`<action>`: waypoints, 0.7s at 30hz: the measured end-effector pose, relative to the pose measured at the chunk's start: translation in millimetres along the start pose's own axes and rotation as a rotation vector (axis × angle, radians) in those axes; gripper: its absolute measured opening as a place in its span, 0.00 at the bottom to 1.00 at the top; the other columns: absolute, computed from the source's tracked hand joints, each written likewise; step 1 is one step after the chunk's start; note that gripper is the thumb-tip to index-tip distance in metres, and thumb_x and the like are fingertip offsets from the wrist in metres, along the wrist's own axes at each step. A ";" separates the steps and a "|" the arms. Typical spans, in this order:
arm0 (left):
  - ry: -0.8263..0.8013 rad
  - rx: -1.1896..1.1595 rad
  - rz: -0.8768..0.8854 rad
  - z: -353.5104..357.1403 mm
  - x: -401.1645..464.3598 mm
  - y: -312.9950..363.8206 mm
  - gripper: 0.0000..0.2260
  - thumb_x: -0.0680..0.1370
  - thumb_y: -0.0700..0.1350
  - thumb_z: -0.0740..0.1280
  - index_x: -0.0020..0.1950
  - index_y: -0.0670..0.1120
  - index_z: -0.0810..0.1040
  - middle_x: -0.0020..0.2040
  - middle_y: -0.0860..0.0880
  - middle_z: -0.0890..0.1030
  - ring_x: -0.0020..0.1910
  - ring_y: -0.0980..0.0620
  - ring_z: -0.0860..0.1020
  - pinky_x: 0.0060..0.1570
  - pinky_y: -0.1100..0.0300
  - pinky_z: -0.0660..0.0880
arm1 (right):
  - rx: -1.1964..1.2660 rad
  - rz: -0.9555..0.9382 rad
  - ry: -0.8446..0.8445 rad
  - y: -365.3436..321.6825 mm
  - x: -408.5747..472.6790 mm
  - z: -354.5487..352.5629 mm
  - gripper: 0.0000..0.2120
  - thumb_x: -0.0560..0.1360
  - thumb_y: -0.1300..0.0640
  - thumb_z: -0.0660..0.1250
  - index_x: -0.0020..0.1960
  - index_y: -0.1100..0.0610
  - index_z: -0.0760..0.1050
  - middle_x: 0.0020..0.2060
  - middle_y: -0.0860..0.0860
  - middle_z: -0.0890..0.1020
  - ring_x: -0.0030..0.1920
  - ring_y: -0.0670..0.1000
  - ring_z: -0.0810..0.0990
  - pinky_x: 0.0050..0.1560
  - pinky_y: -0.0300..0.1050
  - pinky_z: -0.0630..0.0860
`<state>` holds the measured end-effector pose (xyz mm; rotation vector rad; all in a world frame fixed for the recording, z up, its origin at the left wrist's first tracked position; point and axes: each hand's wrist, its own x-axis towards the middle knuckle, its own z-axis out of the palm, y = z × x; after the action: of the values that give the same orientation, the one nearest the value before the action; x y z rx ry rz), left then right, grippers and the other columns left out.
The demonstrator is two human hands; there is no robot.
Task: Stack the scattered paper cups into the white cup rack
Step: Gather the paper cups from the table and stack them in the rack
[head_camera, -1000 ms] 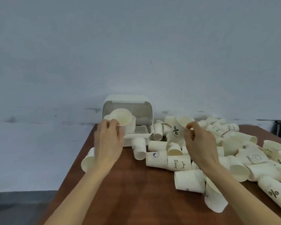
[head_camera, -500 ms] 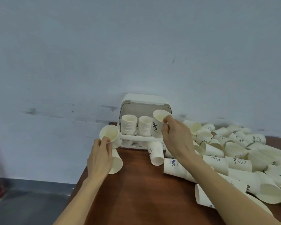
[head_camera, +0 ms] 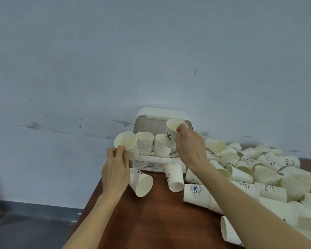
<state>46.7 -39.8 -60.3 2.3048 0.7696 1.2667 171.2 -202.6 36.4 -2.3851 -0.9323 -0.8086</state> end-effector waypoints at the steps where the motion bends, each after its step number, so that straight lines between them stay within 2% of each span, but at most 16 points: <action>1: 0.011 -0.005 0.001 2.0 2.4 -1.5 0.08 0.80 0.42 0.61 0.58 0.44 0.73 0.52 0.43 0.72 0.33 0.43 0.74 0.32 0.54 0.69 | 0.001 0.000 0.001 0.3 4.3 1.9 0.06 0.76 0.64 0.57 0.52 0.60 0.69 0.41 0.57 0.79 0.39 0.61 0.75 0.37 0.53 0.73; 6: 0.082 -0.041 0.028 12.3 17.0 -1.2 0.07 0.80 0.42 0.61 0.57 0.44 0.73 0.53 0.43 0.71 0.36 0.41 0.76 0.31 0.53 0.72 | -0.013 0.019 -0.017 -0.7 24.7 9.7 0.08 0.78 0.62 0.56 0.55 0.60 0.70 0.44 0.56 0.77 0.41 0.60 0.75 0.38 0.52 0.73; 10: 0.130 -0.069 0.059 17.8 32.4 6.1 0.07 0.80 0.42 0.60 0.56 0.44 0.73 0.53 0.44 0.71 0.37 0.42 0.77 0.31 0.56 0.68 | -0.009 0.008 -0.023 -1.3 38.8 20.2 0.09 0.78 0.63 0.56 0.55 0.61 0.71 0.41 0.57 0.77 0.42 0.61 0.75 0.42 0.56 0.75; 13: 0.135 -0.075 0.082 22.6 41.7 10.1 0.07 0.81 0.43 0.59 0.56 0.45 0.72 0.53 0.44 0.70 0.37 0.42 0.76 0.30 0.55 0.69 | -0.011 0.019 -0.042 1.5 45.2 34.2 0.09 0.77 0.64 0.56 0.55 0.60 0.70 0.41 0.58 0.79 0.44 0.62 0.75 0.41 0.56 0.76; 21: 0.122 -0.051 0.145 30.2 59.1 17.2 0.06 0.81 0.43 0.60 0.56 0.44 0.72 0.52 0.44 0.70 0.35 0.44 0.73 0.30 0.55 0.68 | -0.053 0.040 -0.201 14.8 45.0 62.9 0.12 0.77 0.63 0.57 0.57 0.57 0.74 0.45 0.58 0.81 0.45 0.62 0.77 0.39 0.50 0.72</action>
<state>103.1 -18.0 -28.1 2.2951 0.6105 1.4847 231.1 -155.0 17.7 -2.5591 -0.9465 -0.5936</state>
